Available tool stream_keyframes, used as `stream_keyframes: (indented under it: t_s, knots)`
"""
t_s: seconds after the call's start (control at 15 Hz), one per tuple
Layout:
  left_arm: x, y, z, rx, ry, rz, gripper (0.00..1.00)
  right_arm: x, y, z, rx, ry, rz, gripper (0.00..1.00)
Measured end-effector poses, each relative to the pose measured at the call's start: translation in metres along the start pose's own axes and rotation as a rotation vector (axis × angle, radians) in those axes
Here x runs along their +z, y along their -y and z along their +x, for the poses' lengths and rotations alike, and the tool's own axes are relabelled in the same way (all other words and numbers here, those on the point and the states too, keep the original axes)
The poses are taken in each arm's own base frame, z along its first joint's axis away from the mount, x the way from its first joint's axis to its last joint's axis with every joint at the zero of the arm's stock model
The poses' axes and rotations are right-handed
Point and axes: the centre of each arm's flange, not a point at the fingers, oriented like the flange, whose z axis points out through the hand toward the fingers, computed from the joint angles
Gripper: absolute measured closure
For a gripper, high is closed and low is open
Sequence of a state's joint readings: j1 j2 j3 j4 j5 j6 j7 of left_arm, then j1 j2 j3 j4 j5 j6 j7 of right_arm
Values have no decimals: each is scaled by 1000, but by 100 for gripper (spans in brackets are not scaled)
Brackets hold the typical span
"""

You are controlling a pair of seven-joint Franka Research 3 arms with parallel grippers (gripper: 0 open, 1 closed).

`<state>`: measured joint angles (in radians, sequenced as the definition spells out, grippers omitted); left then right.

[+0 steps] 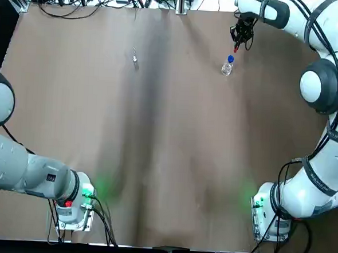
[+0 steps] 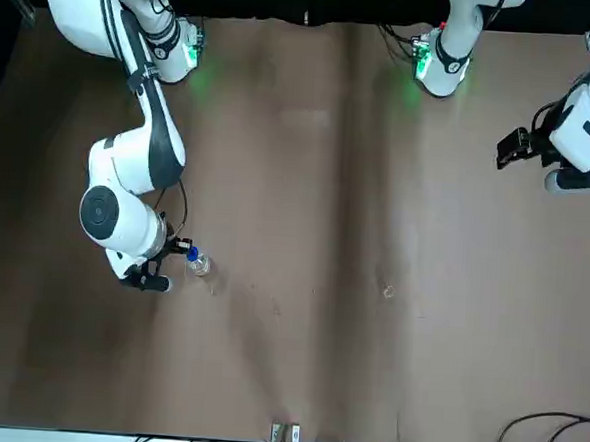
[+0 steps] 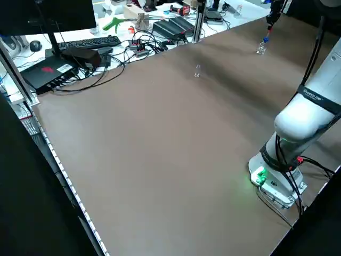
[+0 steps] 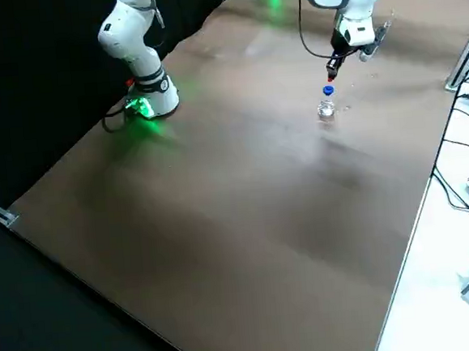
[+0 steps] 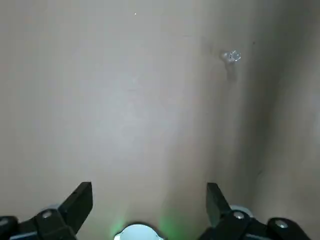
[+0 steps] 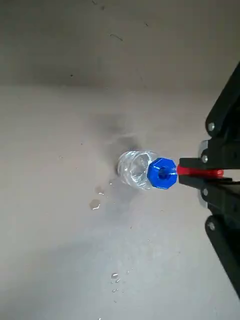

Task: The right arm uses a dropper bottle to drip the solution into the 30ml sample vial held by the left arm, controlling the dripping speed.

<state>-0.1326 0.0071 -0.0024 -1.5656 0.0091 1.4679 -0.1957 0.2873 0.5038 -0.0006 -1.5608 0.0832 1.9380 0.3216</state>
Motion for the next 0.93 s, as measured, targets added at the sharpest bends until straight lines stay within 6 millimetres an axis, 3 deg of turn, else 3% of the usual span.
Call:
stream_keyframes:
  t_s: [0.27, 0.67, 0.87, 0.93]
  knots:
    - [0, 1, 0, -2, -1, 0, 0, 0, 1, 0, 0, -3, 1, 81]
    - [1, -1, 1, 2, 1, 0, 0, -5, 2, 1, -3, -11, 4, 31]
    - [2, -1, 1, 2, 2, 1, 0, -29, -3, 5, 6, -54, 18, 6]
    - [2, -1, 1, 2, 2, 1, 0, -43, -8, 5, 13, -74, 26, 5]
